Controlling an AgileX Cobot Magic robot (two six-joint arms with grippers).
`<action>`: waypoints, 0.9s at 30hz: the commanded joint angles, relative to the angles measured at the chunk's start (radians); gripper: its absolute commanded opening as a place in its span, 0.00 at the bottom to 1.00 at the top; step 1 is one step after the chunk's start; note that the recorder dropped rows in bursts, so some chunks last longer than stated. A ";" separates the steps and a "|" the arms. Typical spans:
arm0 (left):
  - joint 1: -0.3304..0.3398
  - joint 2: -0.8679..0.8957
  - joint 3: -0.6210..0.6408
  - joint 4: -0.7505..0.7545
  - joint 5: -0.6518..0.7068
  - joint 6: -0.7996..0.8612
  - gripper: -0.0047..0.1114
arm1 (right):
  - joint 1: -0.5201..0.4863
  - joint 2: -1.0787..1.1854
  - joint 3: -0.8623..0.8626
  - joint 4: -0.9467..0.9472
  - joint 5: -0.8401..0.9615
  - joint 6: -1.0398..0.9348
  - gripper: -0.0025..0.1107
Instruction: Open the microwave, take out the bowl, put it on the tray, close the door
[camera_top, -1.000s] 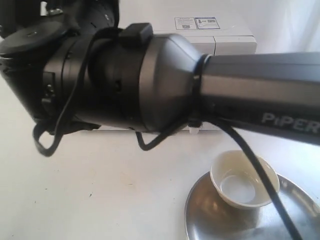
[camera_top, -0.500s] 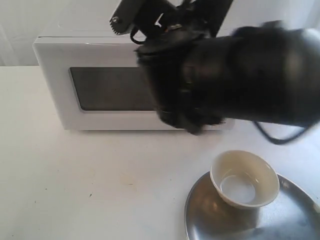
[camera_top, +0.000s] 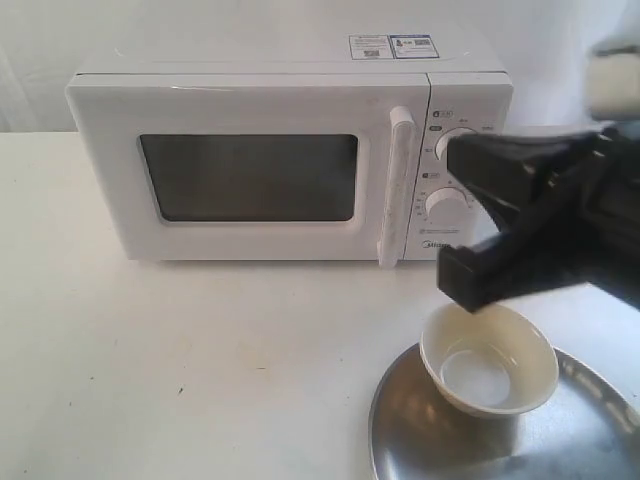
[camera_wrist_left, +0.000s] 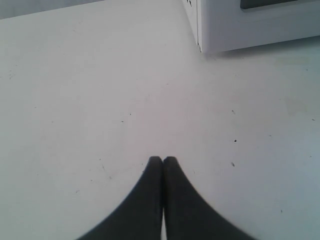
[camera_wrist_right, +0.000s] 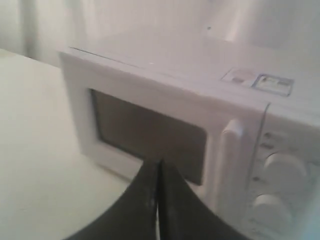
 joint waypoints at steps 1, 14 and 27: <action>-0.004 -0.002 -0.002 -0.005 -0.001 -0.002 0.04 | -0.001 -0.113 0.084 0.042 -0.183 0.116 0.02; -0.004 -0.002 -0.002 -0.005 -0.001 -0.002 0.04 | 0.009 -0.220 0.098 0.033 -0.262 0.096 0.02; -0.004 -0.002 -0.002 -0.005 -0.001 -0.002 0.04 | -0.434 -0.695 0.401 0.020 -0.272 0.226 0.02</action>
